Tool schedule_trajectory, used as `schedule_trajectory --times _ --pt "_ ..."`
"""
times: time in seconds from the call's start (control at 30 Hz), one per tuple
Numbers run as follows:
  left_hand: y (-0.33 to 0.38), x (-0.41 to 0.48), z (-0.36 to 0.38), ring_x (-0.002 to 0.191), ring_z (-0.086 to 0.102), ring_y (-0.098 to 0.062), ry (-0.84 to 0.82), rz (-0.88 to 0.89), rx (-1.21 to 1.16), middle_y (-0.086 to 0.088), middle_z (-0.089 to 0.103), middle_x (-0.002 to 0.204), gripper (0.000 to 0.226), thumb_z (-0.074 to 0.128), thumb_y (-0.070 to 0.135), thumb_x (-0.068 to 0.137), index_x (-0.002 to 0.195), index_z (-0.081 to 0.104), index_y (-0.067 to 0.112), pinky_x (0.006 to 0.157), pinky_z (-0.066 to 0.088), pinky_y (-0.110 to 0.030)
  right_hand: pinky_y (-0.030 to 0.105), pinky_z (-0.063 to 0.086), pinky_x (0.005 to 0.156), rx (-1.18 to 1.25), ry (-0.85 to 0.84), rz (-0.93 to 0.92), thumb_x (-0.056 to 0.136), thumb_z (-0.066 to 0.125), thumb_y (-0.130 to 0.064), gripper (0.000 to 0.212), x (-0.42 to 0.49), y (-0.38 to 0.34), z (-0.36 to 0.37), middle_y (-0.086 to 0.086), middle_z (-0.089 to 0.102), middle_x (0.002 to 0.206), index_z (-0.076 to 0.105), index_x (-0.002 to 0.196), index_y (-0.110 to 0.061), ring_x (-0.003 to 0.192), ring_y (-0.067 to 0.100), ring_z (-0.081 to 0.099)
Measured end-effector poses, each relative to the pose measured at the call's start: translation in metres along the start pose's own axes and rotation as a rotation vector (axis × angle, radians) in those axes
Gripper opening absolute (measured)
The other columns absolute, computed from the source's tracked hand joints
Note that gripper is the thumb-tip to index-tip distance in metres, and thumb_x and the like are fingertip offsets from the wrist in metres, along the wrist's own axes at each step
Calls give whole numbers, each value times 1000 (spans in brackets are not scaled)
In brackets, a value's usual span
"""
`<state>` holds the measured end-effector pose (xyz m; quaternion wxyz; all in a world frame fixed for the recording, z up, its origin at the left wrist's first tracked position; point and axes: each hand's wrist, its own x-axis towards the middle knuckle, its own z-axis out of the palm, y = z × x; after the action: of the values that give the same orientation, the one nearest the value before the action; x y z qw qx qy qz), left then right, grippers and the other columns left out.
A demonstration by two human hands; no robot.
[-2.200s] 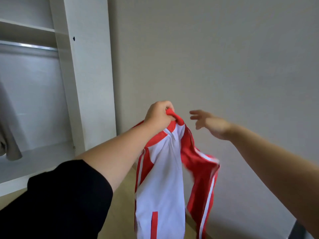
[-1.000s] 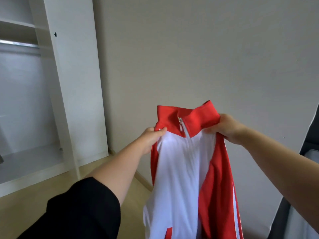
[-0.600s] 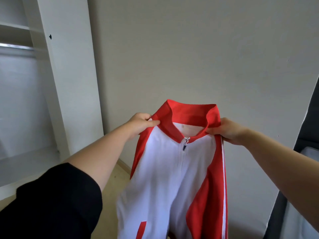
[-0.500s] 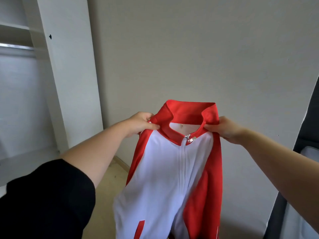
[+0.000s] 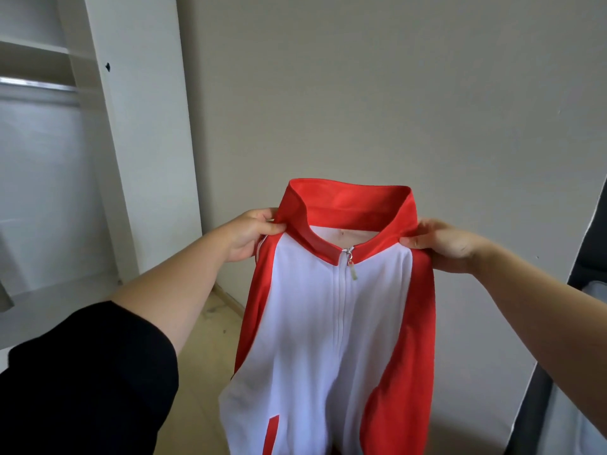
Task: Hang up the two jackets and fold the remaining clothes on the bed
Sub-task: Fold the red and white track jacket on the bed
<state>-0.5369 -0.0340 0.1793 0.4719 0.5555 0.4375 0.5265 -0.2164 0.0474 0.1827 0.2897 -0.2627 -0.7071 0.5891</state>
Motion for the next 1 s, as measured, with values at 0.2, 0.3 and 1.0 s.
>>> schedule_trajectory --times 0.2,0.3,1.0 --pt "3 -1 -2 62 66 -13 -7 -69 -47 1 71 72 46 33 -10 88 81 69 18 57 50 -20 23 55 57 -76 127 -36 86 40 16 44 0 -9 5 7 71 73 74 72 -8 64 17 68" --pt "7 2 3 55 53 -16 18 -161 -30 -2 59 61 46 28 5 86 61 65 17 60 39 -27 17 49 50 -71 170 23 88 35 2 42 2 -16 11 10 67 63 69 64 -2 56 16 64" --pt "-7 22 48 78 60 -25 289 14 1257 -8 63 81 9 72 13 75 77 64 10 65 45 -28 28 28 54 -1012 709 -26 75 67 -8 19 16 15 13 10 54 68 52 64 -10 71 31 54"
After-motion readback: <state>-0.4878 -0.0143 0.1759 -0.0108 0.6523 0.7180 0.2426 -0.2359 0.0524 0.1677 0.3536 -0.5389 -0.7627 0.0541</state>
